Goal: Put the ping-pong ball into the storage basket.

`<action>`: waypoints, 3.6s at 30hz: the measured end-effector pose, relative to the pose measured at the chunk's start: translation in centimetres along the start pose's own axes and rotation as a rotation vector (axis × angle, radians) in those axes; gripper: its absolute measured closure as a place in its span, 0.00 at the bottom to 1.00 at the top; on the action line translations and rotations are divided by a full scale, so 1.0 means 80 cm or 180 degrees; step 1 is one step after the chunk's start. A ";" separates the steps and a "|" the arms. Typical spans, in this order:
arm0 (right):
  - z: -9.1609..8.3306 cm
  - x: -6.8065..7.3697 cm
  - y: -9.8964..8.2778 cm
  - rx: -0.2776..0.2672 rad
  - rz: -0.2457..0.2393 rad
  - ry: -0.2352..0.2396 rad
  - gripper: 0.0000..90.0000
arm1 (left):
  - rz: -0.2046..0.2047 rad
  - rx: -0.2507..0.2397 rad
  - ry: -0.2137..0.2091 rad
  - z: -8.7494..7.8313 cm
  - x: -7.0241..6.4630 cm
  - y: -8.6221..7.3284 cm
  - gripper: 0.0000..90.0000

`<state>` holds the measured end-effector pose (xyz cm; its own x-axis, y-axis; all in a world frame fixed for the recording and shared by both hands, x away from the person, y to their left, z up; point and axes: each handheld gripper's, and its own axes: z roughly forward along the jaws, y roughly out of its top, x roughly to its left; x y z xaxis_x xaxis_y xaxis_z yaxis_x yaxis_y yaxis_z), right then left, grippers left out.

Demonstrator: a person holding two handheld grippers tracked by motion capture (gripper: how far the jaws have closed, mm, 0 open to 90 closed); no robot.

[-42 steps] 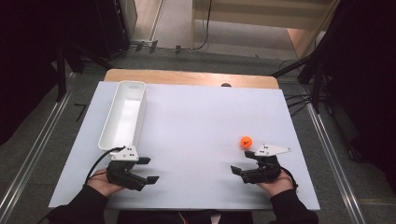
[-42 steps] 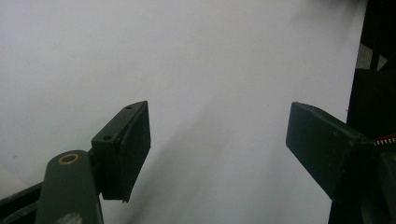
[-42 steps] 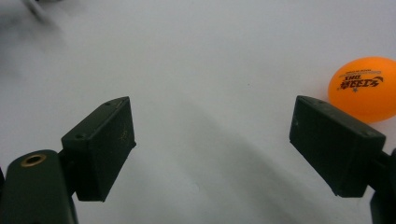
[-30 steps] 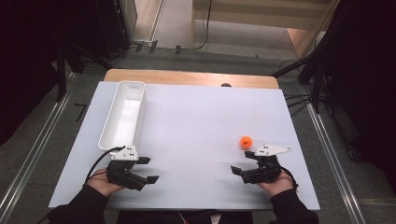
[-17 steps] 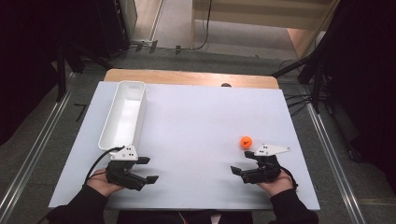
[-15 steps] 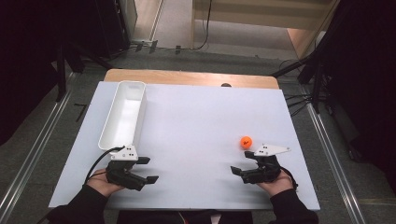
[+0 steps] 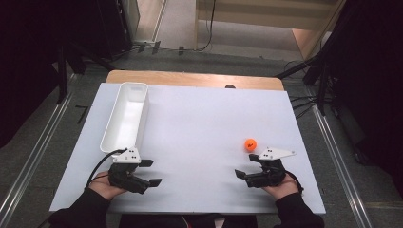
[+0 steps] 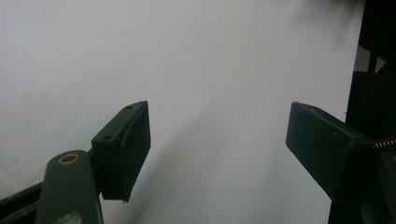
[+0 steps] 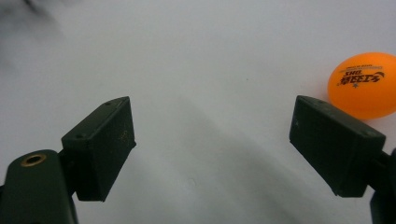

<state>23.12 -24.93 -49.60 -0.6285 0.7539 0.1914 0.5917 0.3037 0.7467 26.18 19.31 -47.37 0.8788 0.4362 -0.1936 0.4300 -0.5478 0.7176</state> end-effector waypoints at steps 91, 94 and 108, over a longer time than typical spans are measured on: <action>0.000 0.001 -0.002 0.0061 -0.0027 0.0116 0.14 | -0.0011 -0.0253 -0.0148 0.074 0.010 0.140 0.17; 0.000 0.002 -0.002 0.0062 -0.0028 0.0115 0.14 | 0.0019 -0.0223 -0.0147 0.079 0.009 0.145 0.17; 0.001 0.006 -0.004 0.0092 -0.0011 0.0133 0.14 | 0.0113 -0.0172 -0.0226 0.099 0.008 0.162 0.17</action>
<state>22.65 -24.66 -49.80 -0.6507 0.7280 0.2157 0.6035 0.3234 0.7288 33.98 6.86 -43.51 0.9066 0.3644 -0.2128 0.3881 -0.5221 0.7595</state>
